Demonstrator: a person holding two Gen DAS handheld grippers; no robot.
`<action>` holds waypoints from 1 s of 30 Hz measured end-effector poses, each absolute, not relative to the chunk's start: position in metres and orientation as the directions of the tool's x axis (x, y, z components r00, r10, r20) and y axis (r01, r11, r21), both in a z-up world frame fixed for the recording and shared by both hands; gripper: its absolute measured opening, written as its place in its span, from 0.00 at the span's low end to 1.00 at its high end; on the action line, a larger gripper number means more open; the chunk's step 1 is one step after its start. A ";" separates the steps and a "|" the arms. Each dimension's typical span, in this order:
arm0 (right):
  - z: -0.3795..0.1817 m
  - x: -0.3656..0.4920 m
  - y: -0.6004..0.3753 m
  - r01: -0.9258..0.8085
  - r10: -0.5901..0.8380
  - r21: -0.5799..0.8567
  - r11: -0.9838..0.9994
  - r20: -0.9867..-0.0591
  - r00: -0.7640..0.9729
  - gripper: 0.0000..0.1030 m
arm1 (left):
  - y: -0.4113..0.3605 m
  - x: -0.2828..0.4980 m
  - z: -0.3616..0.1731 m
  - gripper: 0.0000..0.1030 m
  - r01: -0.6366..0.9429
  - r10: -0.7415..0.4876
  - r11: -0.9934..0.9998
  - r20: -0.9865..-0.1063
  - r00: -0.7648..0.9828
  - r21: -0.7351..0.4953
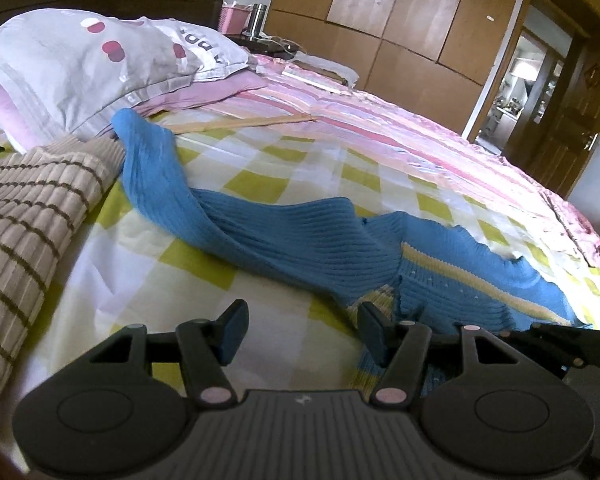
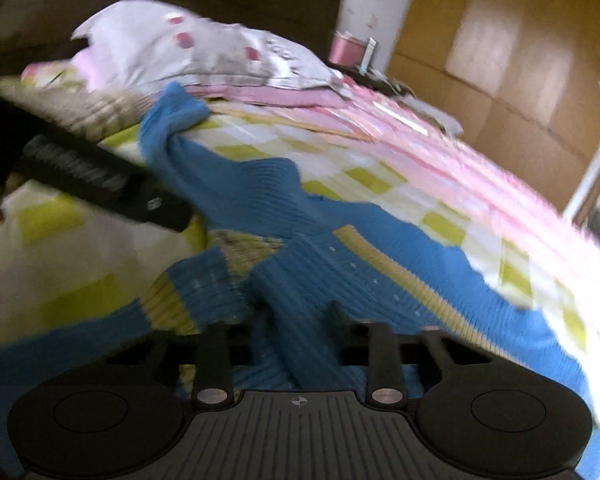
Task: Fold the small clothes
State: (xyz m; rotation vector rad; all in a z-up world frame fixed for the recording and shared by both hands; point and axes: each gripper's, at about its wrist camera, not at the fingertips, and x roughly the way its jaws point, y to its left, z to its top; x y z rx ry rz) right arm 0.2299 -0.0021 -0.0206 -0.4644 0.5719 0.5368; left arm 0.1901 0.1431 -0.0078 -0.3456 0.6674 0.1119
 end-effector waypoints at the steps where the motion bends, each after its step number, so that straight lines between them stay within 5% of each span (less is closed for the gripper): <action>1: -0.018 0.233 -0.007 -0.579 0.343 -0.227 0.783 -0.619 0.706 0.10 | 0.143 0.190 -0.008 0.63 -0.209 -0.010 0.937 -0.621 0.783 -0.279; 5: 0.010 0.250 -0.039 -0.463 0.381 0.018 0.886 -0.598 0.705 0.08 | 0.144 0.187 -0.005 0.63 -0.203 -0.016 0.935 -0.603 0.797 -0.292; 10: 0.055 0.267 -0.075 -0.290 0.386 0.269 0.918 -0.444 0.809 0.09 | 0.147 0.185 -0.002 0.63 -0.202 -0.023 0.927 -0.585 0.810 -0.316; 20: -0.009 0.267 -0.020 -0.464 0.477 0.211 0.860 -0.655 0.586 0.21 | 0.150 0.188 -0.007 0.63 -0.206 -0.032 0.923 -0.599 0.800 -0.324; 24: -0.001 0.260 -0.031 -0.483 0.502 0.219 0.848 -0.626 0.597 0.34 | 0.148 0.189 -0.007 0.63 -0.196 -0.040 0.925 -0.596 0.802 -0.326; 30: 0.009 0.264 -0.037 -0.467 0.494 0.211 0.858 -0.583 0.644 0.34 | 0.144 0.190 -0.011 0.63 -0.191 -0.039 0.930 -0.603 0.797 -0.313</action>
